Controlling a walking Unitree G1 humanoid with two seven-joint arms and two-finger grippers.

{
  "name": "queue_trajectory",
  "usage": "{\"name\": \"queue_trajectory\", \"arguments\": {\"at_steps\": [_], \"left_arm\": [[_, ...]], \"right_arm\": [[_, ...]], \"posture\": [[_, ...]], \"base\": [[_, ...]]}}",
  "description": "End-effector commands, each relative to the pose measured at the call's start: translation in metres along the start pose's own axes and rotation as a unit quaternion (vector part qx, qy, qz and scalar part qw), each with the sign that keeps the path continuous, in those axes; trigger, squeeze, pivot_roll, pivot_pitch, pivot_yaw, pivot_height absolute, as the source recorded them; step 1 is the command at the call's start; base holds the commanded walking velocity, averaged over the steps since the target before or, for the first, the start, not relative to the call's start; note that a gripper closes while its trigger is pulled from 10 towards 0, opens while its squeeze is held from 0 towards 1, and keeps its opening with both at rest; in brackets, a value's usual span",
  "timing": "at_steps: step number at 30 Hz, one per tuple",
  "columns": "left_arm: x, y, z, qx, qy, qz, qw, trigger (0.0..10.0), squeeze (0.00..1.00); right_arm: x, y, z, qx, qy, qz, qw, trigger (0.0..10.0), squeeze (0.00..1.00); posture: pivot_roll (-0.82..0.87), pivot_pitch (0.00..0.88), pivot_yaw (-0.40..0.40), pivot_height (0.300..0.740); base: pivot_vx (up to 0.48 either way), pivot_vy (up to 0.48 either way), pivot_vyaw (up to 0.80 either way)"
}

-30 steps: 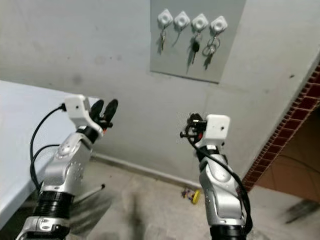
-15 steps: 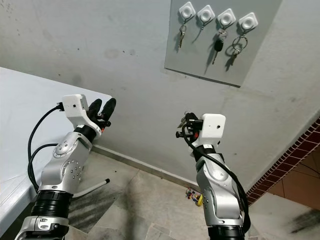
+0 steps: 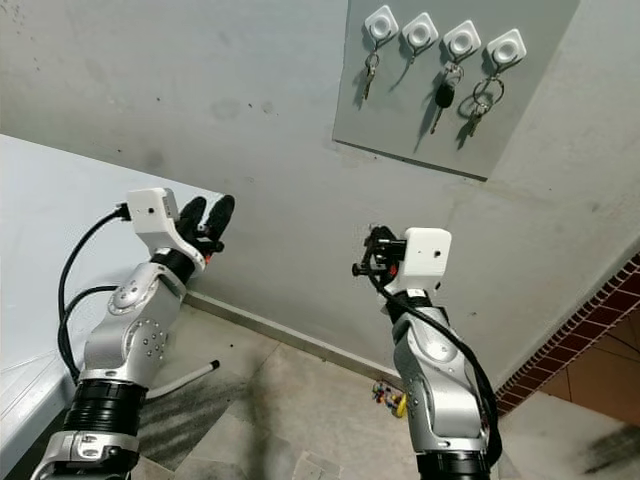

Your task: Hang keys on a hook

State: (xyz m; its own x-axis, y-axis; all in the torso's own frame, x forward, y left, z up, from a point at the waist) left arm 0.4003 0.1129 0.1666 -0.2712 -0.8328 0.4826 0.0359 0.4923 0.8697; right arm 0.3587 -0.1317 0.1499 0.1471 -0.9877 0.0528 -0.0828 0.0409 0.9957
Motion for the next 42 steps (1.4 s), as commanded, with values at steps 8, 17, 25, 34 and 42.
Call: {"name": "queue_trajectory", "arguments": {"at_steps": [8,17,25,34,42], "left_arm": [[0.0061,0.0044,-0.004,0.001,-0.009,-0.004,1.0,10.0,0.0],[0.0049,0.0041,-0.0039,0.0,-0.007,-0.005,1.0,10.0,0.0],[0.0045,0.004,-0.0031,-0.001,-0.006,-0.006,1.0,10.0,0.0],[0.004,0.004,-0.0029,-0.001,-0.005,-0.006,1.0,10.0,0.0],[0.0036,0.0044,-0.0028,-0.001,-0.004,-0.006,1.0,10.0,0.0]], "right_arm": [[-0.0036,0.0074,0.001,0.011,0.011,0.001,1.0,10.0,0.0],[-0.0058,0.0062,0.001,0.01,0.014,0.001,1.0,10.0,0.0],[-0.0061,0.0062,0.0016,0.009,0.015,0.0,1.0,10.0,0.0],[-0.0066,0.0062,0.0018,0.009,0.016,0.0,1.0,10.0,0.0],[-0.0072,0.0062,0.0022,0.008,0.017,0.0,1.0,10.0,0.0]], "posture": [[-0.16,0.0,-0.047,0.724],[-0.16,0.0,-0.047,0.724],[-0.16,0.0,-0.048,0.724],[-0.15,0.0,-0.05,0.724],[-0.15,0.0,-0.051,0.724]], "base": [[0.367,0.0,0.0],[0.378,0.0,0.0],[0.376,0.0,0.0],[0.38,0.0,0.0],[0.377,0.0,0.0]]}}
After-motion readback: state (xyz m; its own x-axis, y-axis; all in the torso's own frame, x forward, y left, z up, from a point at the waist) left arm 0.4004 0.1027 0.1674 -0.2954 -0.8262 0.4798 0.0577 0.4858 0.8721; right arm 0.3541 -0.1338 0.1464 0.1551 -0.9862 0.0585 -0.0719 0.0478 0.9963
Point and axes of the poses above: a point about 5 cm out from each wrist's last joint towards the gripper, its own z axis pointing back from the gripper into the wrist, its own y axis along the axis of the wrist's last joint, x = y × z, the point moved 6 cm from there along -z, pointing out of the wrist towards the gripper, and after that the axes turned 12 degrees about z, right-handed, at the moved point
